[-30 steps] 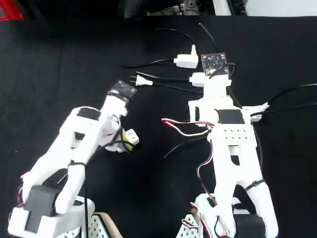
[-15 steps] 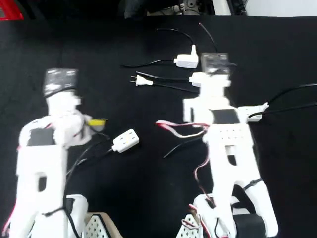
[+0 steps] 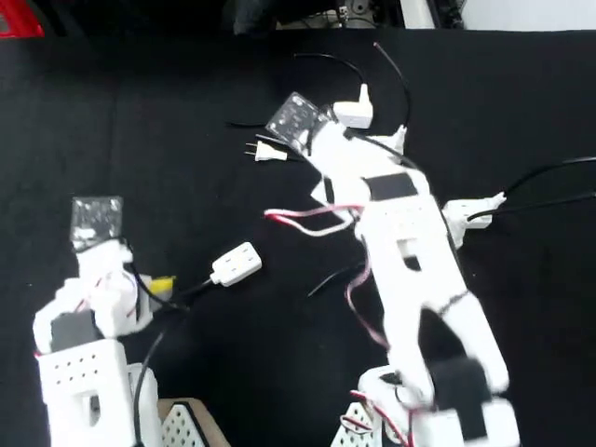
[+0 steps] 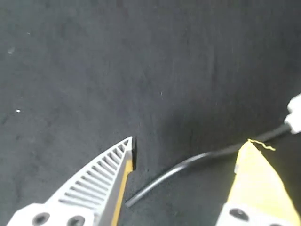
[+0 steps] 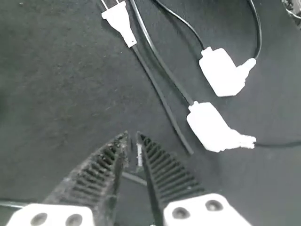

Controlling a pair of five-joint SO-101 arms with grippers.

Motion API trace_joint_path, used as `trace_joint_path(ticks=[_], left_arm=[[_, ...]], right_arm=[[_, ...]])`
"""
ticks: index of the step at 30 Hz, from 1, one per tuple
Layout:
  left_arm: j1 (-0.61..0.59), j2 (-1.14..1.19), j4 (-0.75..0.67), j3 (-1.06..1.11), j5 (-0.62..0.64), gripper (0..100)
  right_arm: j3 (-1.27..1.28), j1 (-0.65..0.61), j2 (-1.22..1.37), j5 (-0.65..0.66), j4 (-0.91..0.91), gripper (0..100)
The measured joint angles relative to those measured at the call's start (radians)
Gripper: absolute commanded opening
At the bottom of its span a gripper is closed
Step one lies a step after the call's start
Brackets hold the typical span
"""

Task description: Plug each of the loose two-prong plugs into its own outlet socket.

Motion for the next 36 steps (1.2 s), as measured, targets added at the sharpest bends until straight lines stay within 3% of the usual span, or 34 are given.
trace_joint_path(ticks=[5, 10, 13, 18, 31, 36], left_arm=[[0.0, -0.199, 0.003, 0.173, -0.091, 34], [0.0, -0.45, 0.064, 0.269, -0.114, 34], [0.0, -0.555, 0.13, 0.275, -0.12, 34], [0.0, -0.545, 0.132, 0.275, -0.157, 34], [0.017, -0.545, 0.132, 0.275, -0.195, 34], [0.017, -0.545, 0.132, 0.275, -0.201, 34]], right_arm=[[-0.124, 0.025, 0.25, 0.27, 0.0, 1.8], [-0.273, 0.026, 0.443, 0.384, 0.0, 8.0], [-0.351, 0.026, 0.517, 0.417, 0.0, 14.3], [-0.454, 0.023, 0.609, 0.443, 0.0, 18.1], [-0.657, 0.0, 0.881, 0.45, -0.002, 17.9], [-0.724, 0.009, 0.931, 0.477, 0.023, 8.5]])
